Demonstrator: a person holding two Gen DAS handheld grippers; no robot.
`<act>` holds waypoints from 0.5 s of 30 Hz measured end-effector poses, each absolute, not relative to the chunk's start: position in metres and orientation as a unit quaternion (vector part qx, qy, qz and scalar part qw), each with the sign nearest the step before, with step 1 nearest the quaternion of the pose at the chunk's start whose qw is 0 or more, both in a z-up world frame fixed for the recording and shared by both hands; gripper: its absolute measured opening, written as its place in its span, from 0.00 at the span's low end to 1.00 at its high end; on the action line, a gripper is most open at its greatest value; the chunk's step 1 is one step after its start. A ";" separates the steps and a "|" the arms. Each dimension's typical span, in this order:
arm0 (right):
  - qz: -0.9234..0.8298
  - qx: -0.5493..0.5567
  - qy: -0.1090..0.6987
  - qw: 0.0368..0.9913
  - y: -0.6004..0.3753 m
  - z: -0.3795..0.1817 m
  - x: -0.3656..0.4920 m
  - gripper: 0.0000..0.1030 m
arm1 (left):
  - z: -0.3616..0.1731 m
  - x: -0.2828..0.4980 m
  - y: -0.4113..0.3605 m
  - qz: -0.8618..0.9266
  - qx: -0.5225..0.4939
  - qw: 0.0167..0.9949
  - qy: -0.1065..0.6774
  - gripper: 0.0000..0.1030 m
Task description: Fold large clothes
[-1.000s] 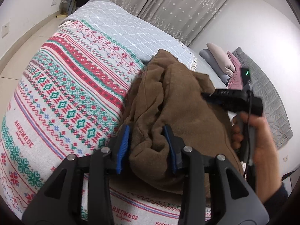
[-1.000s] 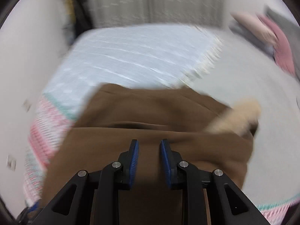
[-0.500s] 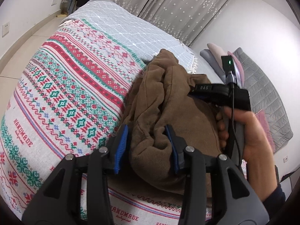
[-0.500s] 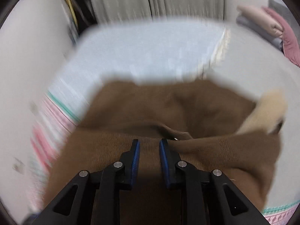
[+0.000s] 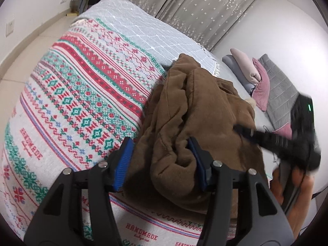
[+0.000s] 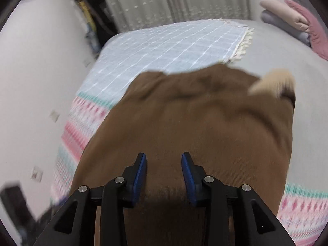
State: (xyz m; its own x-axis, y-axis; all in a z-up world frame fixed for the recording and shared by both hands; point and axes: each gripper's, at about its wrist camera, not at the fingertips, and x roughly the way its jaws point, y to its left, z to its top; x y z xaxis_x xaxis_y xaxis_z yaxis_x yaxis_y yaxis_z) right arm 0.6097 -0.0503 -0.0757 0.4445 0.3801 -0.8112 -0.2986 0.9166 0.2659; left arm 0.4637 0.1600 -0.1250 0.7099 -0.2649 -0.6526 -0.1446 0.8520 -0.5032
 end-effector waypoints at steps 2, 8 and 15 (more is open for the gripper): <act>0.189 0.020 0.478 0.857 -0.050 -0.083 0.593 0.36 | -0.122 0.462 0.159 -0.033 -0.265 0.886 0.379 0.56; 0.196 -0.016 0.437 0.878 -0.044 -0.069 0.514 0.37 | -0.121 0.457 0.181 -0.051 -0.333 0.861 0.382 0.57; 0.126 -0.082 0.402 0.903 -0.016 -0.099 0.490 0.37 | -0.122 0.458 0.173 -0.035 -0.292 0.871 0.393 0.59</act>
